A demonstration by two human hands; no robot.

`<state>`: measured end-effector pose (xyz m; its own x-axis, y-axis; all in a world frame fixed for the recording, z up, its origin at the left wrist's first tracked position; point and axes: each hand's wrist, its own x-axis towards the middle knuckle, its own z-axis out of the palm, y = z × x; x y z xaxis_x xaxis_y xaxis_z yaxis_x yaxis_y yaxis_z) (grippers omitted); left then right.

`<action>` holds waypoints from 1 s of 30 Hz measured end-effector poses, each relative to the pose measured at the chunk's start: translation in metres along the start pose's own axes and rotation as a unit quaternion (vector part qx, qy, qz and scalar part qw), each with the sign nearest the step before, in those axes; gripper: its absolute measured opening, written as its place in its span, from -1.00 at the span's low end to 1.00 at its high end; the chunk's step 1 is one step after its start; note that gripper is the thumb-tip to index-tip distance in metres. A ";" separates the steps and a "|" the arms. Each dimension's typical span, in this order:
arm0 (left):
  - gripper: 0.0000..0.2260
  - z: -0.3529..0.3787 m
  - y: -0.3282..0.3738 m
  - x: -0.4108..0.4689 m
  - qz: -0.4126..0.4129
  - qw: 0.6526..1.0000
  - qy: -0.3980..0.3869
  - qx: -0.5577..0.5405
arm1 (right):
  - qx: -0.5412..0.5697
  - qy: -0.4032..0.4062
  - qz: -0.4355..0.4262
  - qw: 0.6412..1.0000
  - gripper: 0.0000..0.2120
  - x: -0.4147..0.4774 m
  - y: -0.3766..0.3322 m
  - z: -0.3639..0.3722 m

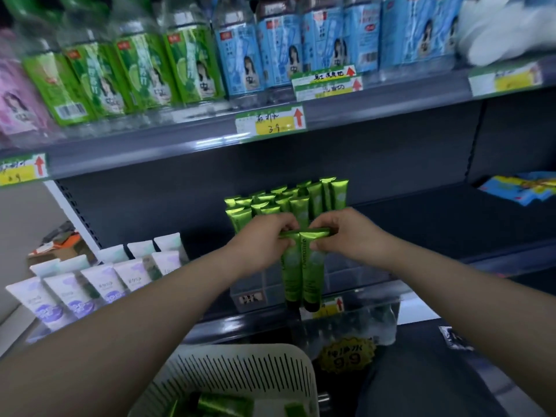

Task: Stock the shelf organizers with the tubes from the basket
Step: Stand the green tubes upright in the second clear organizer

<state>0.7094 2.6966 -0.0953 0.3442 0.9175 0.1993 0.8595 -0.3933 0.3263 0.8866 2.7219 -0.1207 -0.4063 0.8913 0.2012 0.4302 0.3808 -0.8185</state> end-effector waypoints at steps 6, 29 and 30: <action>-0.78 -0.005 0.005 0.036 -0.004 0.999 0.019 0.028 | -0.001 0.036 -0.002 0.999 -0.73 0.022 0.005 -0.025; -0.90 0.020 -0.015 0.154 0.064 0.993 0.096 0.032 | -0.026 0.111 -0.049 0.992 -0.85 0.101 0.061 -0.080; -0.91 0.021 -0.018 0.158 0.059 0.993 0.101 0.031 | -0.026 0.116 -0.053 0.992 -0.84 0.105 0.063 -0.081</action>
<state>0.7565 2.8496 -0.0887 0.3659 0.8329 0.4152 0.8417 -0.4865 0.2341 0.9365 2.8593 -0.1080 -0.2578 0.8763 0.4070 0.4394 0.4815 -0.7584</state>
